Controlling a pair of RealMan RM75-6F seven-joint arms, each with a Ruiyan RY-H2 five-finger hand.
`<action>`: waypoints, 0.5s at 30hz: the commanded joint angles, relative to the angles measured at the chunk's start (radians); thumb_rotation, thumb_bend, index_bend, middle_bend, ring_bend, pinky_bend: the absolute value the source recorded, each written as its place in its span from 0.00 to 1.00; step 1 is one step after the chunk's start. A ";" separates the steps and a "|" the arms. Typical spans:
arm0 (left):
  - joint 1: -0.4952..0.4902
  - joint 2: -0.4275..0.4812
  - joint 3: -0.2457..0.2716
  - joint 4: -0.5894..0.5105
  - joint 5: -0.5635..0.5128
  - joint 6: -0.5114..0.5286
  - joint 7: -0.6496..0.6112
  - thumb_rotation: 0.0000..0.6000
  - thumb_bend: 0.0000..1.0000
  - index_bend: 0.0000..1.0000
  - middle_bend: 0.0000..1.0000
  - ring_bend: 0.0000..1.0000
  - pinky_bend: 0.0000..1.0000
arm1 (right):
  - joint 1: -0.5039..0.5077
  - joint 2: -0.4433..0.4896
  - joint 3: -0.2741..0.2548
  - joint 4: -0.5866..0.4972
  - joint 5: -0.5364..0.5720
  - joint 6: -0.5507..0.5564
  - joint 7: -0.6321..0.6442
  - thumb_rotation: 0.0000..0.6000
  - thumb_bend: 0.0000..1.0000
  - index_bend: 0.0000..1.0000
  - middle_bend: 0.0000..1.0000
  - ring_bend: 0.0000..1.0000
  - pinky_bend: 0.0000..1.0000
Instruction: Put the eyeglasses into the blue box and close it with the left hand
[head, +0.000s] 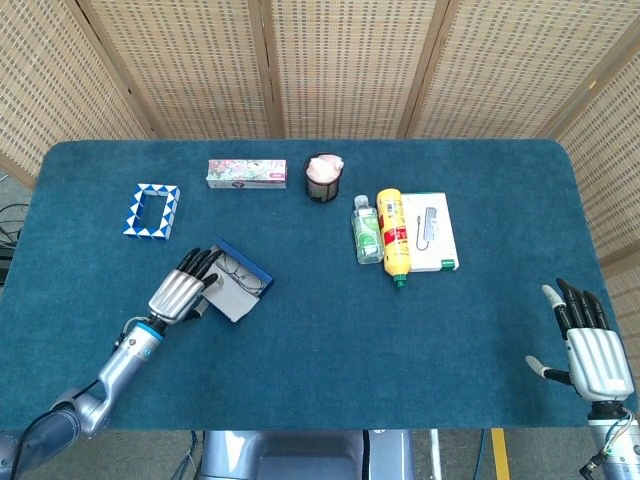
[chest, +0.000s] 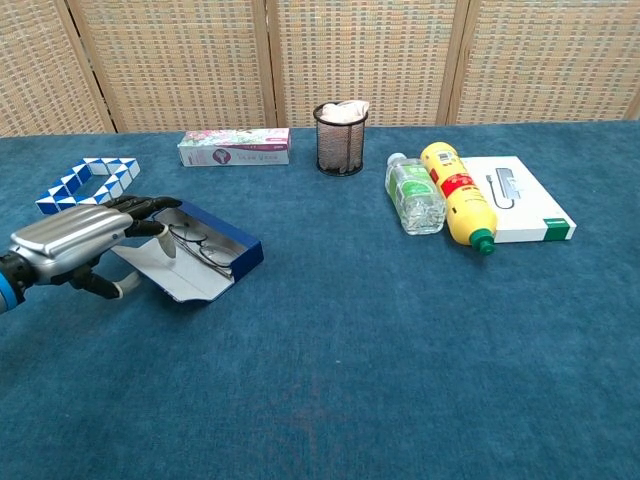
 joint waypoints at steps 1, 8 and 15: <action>-0.005 -0.004 -0.005 -0.006 -0.006 -0.006 0.005 1.00 0.51 0.36 0.00 0.00 0.00 | 0.000 0.000 0.000 0.000 0.000 0.000 0.000 1.00 0.05 0.00 0.00 0.00 0.00; 0.006 0.003 0.001 -0.016 -0.002 0.018 -0.003 1.00 0.52 0.56 0.00 0.00 0.00 | 0.000 0.000 0.000 0.001 0.000 0.000 0.004 1.00 0.05 0.00 0.00 0.00 0.00; 0.032 0.041 0.027 -0.038 0.018 0.059 -0.006 1.00 0.54 0.74 0.00 0.00 0.00 | 0.000 0.001 0.000 0.000 -0.001 0.001 0.006 1.00 0.05 0.00 0.00 0.00 0.00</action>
